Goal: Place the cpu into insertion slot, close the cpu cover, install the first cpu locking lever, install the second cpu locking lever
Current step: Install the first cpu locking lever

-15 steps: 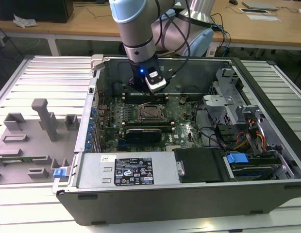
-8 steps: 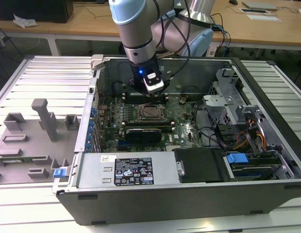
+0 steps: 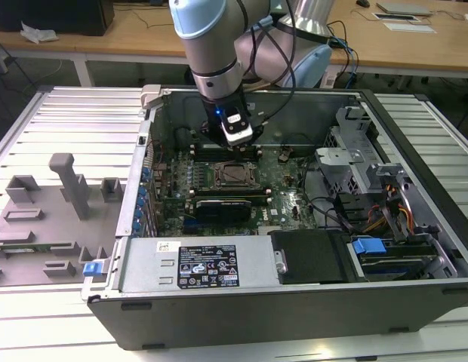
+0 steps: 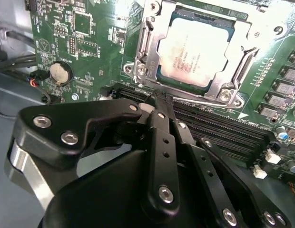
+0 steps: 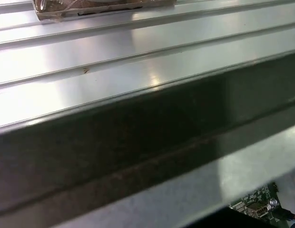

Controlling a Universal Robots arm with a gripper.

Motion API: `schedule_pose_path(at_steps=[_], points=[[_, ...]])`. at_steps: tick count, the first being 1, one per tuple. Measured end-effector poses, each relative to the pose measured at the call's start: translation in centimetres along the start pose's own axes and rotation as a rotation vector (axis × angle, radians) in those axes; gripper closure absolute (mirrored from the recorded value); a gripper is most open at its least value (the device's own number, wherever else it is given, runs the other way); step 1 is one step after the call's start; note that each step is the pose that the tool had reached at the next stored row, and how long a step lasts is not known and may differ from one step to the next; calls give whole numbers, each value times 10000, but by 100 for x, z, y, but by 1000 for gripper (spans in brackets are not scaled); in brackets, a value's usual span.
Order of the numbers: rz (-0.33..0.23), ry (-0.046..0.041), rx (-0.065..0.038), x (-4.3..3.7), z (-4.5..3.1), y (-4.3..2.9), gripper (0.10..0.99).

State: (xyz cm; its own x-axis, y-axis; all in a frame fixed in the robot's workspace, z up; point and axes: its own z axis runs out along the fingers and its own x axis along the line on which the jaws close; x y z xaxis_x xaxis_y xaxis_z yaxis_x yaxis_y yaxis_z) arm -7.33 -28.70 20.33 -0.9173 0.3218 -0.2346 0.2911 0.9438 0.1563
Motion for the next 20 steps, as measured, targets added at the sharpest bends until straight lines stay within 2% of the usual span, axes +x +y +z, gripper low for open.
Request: schedule_pose_path(at_steps=[2,13,20], points=[[174,-27,45,5,14,0,980],[580,-96,148,23,35,42,980],[789,-135,215,28,69,38,980]])
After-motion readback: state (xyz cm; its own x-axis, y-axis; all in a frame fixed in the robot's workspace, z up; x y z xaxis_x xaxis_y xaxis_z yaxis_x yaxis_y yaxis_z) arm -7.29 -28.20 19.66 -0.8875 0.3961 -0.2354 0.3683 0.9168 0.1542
